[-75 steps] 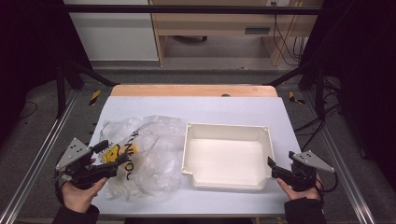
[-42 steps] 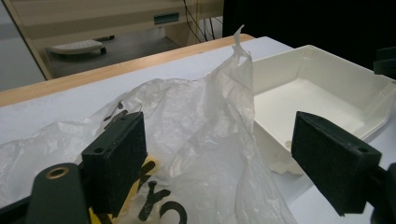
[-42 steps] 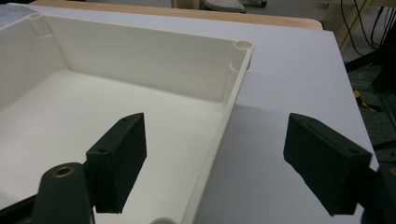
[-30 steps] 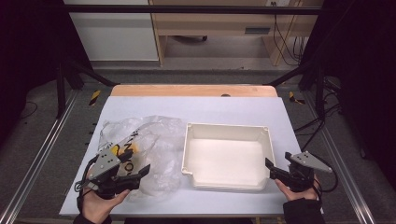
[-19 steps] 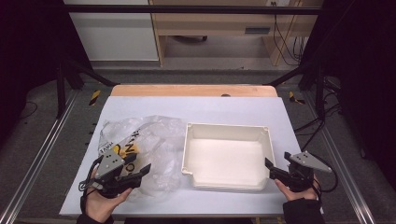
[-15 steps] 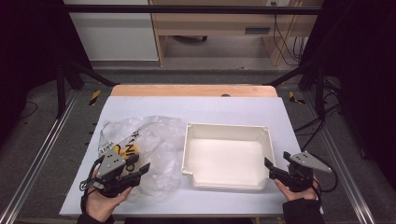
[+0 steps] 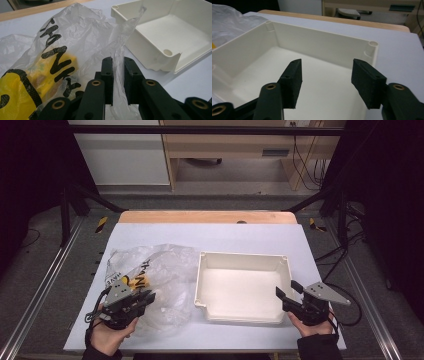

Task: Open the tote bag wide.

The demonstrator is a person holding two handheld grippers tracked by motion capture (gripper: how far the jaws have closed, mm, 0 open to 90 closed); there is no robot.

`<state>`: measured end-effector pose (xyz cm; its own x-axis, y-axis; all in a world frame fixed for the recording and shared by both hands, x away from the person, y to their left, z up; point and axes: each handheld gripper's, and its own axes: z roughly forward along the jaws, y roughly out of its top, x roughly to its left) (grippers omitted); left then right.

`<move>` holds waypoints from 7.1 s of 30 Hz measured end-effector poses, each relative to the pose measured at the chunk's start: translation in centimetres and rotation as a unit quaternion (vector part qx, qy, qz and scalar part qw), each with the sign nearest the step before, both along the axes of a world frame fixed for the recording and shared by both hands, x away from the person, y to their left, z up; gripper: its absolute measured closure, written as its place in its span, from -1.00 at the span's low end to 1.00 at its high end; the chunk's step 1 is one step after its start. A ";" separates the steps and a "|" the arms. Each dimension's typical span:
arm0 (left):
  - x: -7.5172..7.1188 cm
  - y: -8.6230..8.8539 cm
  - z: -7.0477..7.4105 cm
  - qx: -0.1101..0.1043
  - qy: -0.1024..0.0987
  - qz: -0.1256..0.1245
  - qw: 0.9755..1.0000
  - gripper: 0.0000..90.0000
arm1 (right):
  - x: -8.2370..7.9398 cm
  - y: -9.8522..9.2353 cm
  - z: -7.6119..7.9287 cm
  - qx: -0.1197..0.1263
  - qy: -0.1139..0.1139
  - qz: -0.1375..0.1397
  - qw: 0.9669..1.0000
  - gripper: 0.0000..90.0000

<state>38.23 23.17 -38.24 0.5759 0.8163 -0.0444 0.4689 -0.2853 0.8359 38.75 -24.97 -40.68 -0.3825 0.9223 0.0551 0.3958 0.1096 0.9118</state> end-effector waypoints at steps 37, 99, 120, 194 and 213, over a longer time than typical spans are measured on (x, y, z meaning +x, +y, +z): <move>0.0 1.0 -0.3 -0.019 -0.019 -0.001 1.000 0.99 | 1.0 12.7 1.6 -0.003 0.012 0.155 0.988 1.00; -0.8 4.1 0.5 -0.049 -0.061 0.035 0.996 1.00 | 0.9 29.6 -8.2 -0.064 0.120 0.239 0.962 1.00; -1.6 6.1 -0.8 -0.067 -0.068 0.053 0.994 1.00 | 1.0 29.1 -8.1 -0.051 0.120 0.235 0.963 0.91; 1.7 10.5 0.3 -0.037 -0.068 0.109 0.991 1.00 | -0.3 32.3 -5.2 -0.017 0.054 0.346 0.937 0.54; 2.7 12.8 -1.7 -0.034 -0.044 0.149 0.987 1.00 | 0.9 33.2 -6.0 -0.028 0.077 0.328 0.941 1.00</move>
<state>40.97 35.97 -39.97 0.3142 0.9471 -0.0656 0.4488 -0.0873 0.8894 39.66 8.27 -46.68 -0.8616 0.4944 0.1154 0.3538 0.4216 0.8349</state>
